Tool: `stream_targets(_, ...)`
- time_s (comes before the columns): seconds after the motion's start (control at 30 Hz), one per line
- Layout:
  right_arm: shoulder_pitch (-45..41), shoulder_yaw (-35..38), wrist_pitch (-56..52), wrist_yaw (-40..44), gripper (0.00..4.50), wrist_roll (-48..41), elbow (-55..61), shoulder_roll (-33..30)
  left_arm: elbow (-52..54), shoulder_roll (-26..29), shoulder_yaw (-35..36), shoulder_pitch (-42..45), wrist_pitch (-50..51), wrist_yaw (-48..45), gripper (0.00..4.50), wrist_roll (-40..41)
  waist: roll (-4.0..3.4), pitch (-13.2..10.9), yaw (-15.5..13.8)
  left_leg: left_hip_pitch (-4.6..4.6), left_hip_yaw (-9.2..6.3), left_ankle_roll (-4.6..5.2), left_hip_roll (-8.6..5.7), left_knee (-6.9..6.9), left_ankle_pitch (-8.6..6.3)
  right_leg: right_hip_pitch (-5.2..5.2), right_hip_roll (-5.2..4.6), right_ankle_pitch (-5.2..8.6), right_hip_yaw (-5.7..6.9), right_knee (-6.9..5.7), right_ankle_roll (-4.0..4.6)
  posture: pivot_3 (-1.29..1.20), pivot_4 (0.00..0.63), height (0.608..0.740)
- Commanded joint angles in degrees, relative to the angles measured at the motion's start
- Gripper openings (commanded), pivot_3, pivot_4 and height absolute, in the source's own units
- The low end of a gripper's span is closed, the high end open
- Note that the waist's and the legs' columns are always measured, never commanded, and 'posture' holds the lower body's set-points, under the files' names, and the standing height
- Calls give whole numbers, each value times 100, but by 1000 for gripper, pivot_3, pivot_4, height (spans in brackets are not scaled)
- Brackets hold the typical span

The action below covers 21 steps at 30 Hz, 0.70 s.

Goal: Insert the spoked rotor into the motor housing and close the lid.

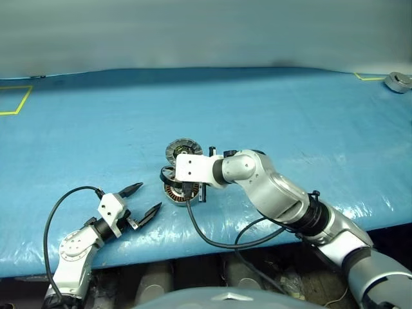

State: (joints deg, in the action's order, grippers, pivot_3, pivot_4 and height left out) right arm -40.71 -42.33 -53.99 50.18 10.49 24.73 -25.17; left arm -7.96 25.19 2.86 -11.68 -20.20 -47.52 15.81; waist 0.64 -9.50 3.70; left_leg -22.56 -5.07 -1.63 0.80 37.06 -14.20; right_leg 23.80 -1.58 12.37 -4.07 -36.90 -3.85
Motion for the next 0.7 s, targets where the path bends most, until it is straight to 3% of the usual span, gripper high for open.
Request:
stream_targets(0.03, 243, 258, -10, -222, 37, -8, 525, -72, 112, 67, 96, 41, 42, 12, 4500, 55, 1, 0, -12, 0, 0, 0, 0, 0, 0, 0, 0, 0, 0, 0, 0, 0, 150, 740)
stream_targets(0.33, 1011, 807, 14, -750, 37, -70, 1289, -225, 167, 124, 192, 309, 294, -19, 4500, 202, 2, 0, -25, -2, 0, -1, 0, 2, 0, -1, 0, 8, 0, 1, -14, 0, 150, 740)
stream_targets(0.7, 1843, 1060, 680, -1613, 37, 143, 1260, -242, 304, 217, 176, 455, 587, -243, 4500, 378, 3, -1, -27, -2, 0, -1, 0, 2, 0, -1, 0, 9, 0, 2, -16, 0, 150, 740)
